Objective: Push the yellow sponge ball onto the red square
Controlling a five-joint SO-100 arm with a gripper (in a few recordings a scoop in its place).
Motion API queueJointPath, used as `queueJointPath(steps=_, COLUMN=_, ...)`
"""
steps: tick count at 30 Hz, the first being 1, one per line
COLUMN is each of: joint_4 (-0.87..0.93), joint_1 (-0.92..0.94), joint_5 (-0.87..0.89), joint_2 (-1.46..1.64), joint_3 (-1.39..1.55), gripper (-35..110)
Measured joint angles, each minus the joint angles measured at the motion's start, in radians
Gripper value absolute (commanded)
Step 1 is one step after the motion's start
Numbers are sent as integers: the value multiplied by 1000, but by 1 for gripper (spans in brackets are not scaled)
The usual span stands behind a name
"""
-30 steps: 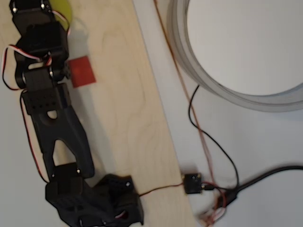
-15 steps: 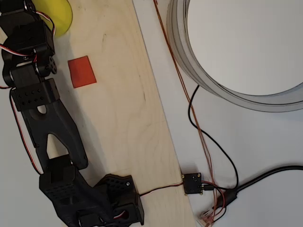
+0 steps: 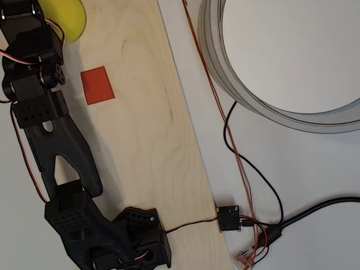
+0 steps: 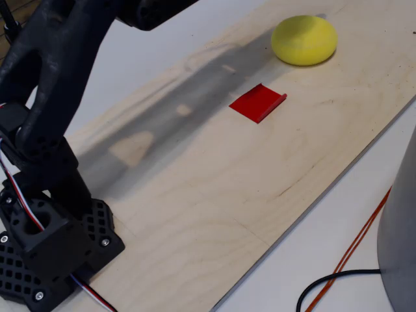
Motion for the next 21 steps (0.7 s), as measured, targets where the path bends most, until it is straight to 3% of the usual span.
queueJointPath(steps=21, joint_4=75, joint_1=49, joint_5=104, joint_2=-66, joint_3=-2, gripper=20)
